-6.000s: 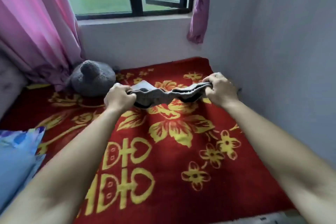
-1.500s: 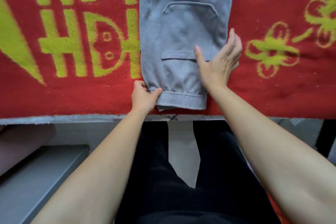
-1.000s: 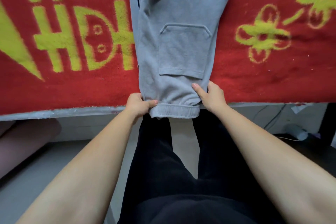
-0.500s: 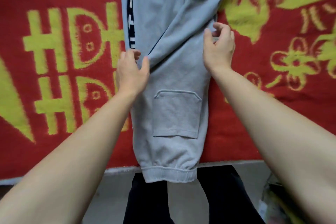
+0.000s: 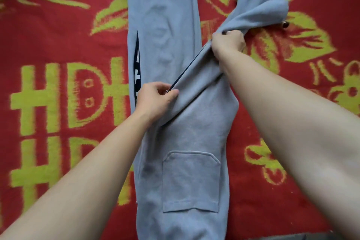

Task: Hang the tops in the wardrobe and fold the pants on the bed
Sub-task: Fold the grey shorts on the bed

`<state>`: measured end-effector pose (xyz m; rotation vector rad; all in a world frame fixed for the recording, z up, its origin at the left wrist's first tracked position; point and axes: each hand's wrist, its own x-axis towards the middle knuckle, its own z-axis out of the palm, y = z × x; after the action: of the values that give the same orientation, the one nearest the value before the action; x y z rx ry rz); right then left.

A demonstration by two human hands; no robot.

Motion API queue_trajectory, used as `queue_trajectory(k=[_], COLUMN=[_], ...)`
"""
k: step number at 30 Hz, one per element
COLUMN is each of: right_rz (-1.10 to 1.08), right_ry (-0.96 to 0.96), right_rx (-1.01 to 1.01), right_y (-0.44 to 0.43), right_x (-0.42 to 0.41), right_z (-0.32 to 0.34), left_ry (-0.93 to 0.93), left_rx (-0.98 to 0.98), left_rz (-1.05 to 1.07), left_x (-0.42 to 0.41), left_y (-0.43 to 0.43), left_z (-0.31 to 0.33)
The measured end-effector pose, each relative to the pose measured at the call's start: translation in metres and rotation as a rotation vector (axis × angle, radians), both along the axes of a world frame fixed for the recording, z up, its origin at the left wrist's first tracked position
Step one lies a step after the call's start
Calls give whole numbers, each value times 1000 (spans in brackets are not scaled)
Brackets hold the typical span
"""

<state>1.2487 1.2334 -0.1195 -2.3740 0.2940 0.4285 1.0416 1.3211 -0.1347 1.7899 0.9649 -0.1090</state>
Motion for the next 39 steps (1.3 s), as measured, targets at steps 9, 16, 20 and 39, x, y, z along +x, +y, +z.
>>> queue_trajectory(k=[9,16,20,39], right_rz=[627,951,983,209], right_ry=[-339,-24,11,-136], right_rx=[165,-67,-139,28], right_y=[134,190,195,-120], right_x=[-6,-25,-20,-246], right_z=[26,-34,-52,-5], left_ry=[-81,-24,-8,246], left_rx=[190,93,103,156], left_rz=[271,399,415,270], left_x=[-19,-34,-31,-154], left_y=[64,85,89,-18], left_z=[-2,-47,-62,-26])
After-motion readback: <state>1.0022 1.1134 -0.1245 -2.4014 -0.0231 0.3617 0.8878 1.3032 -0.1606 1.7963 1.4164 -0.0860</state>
